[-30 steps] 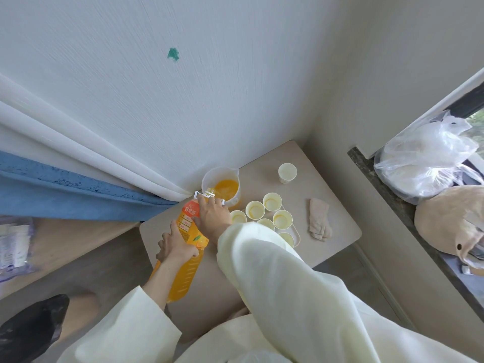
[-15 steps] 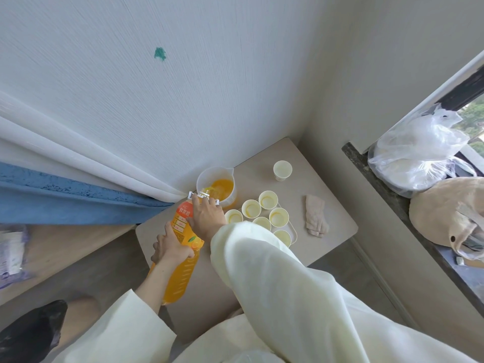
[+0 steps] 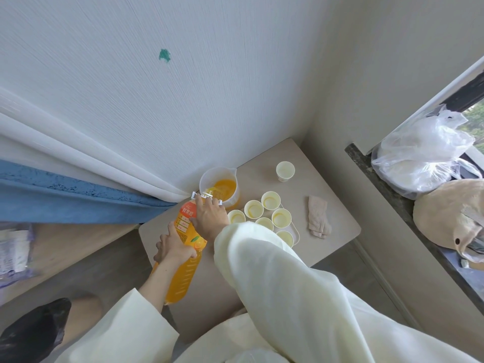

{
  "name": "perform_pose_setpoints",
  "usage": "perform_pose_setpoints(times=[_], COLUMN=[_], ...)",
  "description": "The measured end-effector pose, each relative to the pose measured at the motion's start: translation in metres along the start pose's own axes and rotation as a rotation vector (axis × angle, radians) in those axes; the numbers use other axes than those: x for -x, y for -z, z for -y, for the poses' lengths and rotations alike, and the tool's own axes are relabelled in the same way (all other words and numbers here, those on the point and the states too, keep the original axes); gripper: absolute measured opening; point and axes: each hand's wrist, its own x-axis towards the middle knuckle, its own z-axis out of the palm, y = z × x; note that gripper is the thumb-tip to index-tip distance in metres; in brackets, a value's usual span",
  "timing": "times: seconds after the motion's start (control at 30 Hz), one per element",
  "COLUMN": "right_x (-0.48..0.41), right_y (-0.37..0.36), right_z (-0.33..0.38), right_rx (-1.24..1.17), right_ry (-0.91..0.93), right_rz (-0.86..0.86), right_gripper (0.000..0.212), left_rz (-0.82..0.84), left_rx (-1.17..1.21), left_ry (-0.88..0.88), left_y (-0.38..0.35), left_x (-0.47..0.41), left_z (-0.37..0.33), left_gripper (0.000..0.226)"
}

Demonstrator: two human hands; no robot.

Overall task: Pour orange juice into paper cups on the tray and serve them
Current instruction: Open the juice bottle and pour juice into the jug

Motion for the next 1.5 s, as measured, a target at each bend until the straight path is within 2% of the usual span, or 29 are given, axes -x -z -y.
perform_pose_setpoints(times=[1.5], right_x=[0.0035], right_y=[0.0005], right_z=[-0.0050], right_rx=[-0.002], right_ry=[-0.017], right_rz=[0.012], right_gripper=[0.071], left_rz=[0.000], left_rx=[-0.011], left_ry=[-0.017], left_y=[-0.0014], left_x=[0.0022], left_z=[-0.0013], left_gripper=[0.117])
